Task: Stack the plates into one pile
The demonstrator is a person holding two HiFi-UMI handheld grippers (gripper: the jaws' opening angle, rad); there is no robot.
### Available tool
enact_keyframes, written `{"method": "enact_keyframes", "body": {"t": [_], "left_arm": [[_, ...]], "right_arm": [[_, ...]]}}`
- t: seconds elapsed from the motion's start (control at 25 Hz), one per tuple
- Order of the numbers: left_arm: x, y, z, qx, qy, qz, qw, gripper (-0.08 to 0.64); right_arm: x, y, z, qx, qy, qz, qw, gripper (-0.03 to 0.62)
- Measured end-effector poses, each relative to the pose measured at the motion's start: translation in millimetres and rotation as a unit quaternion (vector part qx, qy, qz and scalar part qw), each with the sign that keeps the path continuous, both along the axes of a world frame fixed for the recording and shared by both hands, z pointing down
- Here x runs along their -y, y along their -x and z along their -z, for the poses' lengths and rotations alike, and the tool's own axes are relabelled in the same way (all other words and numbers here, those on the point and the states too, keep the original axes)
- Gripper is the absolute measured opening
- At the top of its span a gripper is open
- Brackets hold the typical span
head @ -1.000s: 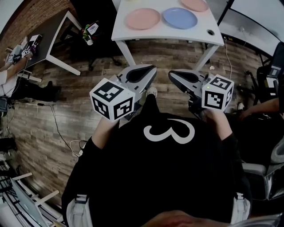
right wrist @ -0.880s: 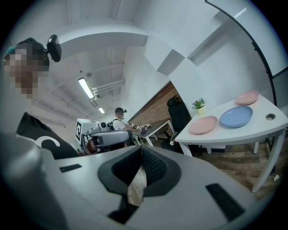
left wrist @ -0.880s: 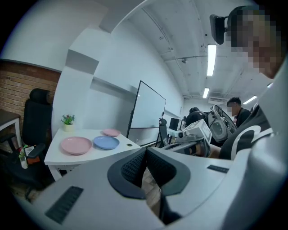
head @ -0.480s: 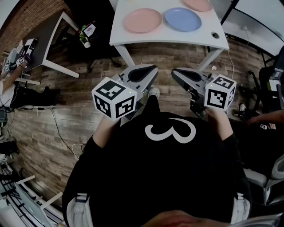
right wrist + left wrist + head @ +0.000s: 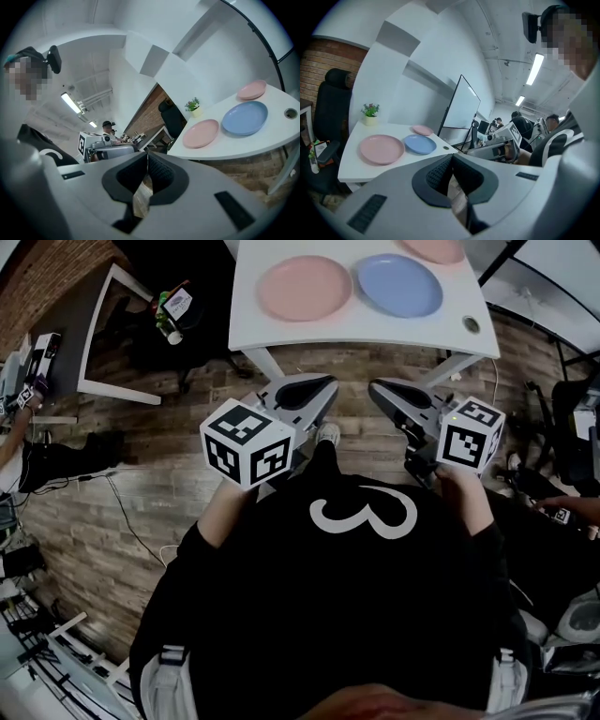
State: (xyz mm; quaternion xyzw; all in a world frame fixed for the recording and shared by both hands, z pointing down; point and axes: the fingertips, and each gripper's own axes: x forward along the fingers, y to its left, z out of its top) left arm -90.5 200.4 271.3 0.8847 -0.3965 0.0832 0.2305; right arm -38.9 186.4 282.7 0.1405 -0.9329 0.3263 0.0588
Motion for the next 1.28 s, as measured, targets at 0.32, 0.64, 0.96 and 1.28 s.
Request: {"method": "enact_keyframes", "body": {"t": [0.32, 0.64, 0.96, 1.28], "left_arm": [[55, 37, -17, -0.008, 0.019, -0.003, 0.9998, 0.017], [116, 72, -24, -0.023, 0.032, -0.011, 0.9992, 0.017], [168, 105, -30, -0.017, 0.036, -0.004, 0.9992, 0.017], [207, 139, -46, 0.001, 0.037, 0.006, 0.9993, 0.018]], "right_arm": [[56, 21, -13, 0.0, 0.03, -0.031, 0.999, 0.025], [118, 43, -10, -0.03, 0.028, -0.051, 0.998, 0.025], [169, 65, -16, -0.04, 0.027, -0.063, 0.997, 0.026], [209, 80, -35, -0.038, 0.046, -0.078, 0.995, 0.026]]}}
